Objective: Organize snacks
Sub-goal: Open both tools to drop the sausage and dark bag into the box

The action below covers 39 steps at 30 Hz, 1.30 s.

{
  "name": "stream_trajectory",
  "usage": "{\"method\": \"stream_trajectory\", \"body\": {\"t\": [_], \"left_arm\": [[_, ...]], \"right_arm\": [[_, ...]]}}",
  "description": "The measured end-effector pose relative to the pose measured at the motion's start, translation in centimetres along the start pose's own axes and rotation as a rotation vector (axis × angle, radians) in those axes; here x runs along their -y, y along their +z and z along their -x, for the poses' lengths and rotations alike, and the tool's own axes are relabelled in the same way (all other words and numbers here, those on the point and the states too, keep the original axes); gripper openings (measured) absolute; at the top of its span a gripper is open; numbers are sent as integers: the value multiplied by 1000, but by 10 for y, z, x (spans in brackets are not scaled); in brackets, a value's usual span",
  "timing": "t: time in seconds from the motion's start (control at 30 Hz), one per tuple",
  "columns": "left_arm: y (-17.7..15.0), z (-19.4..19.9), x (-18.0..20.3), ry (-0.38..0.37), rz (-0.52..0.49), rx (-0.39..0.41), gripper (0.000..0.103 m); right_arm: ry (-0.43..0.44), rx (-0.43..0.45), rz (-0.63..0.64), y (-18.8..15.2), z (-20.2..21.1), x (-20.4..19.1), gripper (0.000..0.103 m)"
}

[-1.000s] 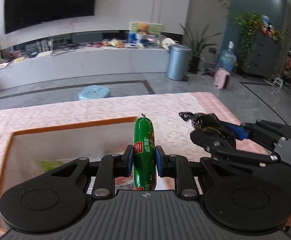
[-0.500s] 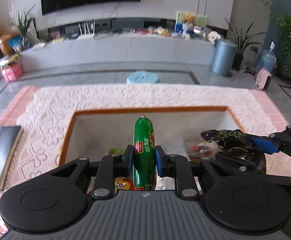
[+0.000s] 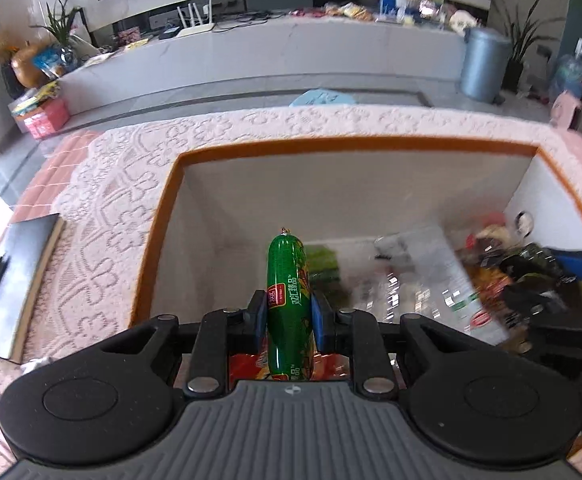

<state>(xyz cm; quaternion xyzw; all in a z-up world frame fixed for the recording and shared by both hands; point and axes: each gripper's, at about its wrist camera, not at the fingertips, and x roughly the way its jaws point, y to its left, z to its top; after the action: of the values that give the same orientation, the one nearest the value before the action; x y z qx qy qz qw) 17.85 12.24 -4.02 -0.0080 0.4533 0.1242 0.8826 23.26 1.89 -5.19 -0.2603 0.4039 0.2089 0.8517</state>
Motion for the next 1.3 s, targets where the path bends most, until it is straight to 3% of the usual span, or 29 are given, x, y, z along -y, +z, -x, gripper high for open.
{"method": "stream_trajectory", "body": {"t": [0.2, 0.27, 0.3, 0.37, 0.53, 0.57, 0.73, 0.83, 0.97, 1.1, 1.3], "left_arm": [[-2, -4, 4, 16, -16, -46, 26], [-4, -2, 6, 32, -28, -40, 29], [-3, 0, 8, 40, -36, -31, 33], [-3, 3, 10, 42, -47, -12, 55], [-4, 14, 8, 22, -39, 10, 71], [-4, 19, 9, 21, -41, 25, 74], [3, 54, 11, 6, -25, 133, 81], [1, 85, 17, -11, -13, 246, 85], [-7, 119, 27, -11, -19, 367, 90], [-14, 137, 31, -43, 7, 400, 92], [-35, 147, 39, -58, 13, 410, 93]], "right_arm": [[0, -38, 4, 0, -6, -2, 36], [20, -44, -16, 0, -4, 1, 45], [30, -47, -28, 1, -2, 3, 47], [48, -51, -46, 1, 1, 7, 53], [93, -57, -49, 1, 15, 12, 73], [101, -56, -51, 0, 20, 13, 79], [131, -9, -136, -1, 53, 34, 89], [138, 46, -202, -7, 80, 49, 95], [55, 175, -230, -24, 123, 54, 99], [-20, 282, -255, -46, 162, 56, 99], [-135, 327, -373, -83, 189, 65, 100]]}}
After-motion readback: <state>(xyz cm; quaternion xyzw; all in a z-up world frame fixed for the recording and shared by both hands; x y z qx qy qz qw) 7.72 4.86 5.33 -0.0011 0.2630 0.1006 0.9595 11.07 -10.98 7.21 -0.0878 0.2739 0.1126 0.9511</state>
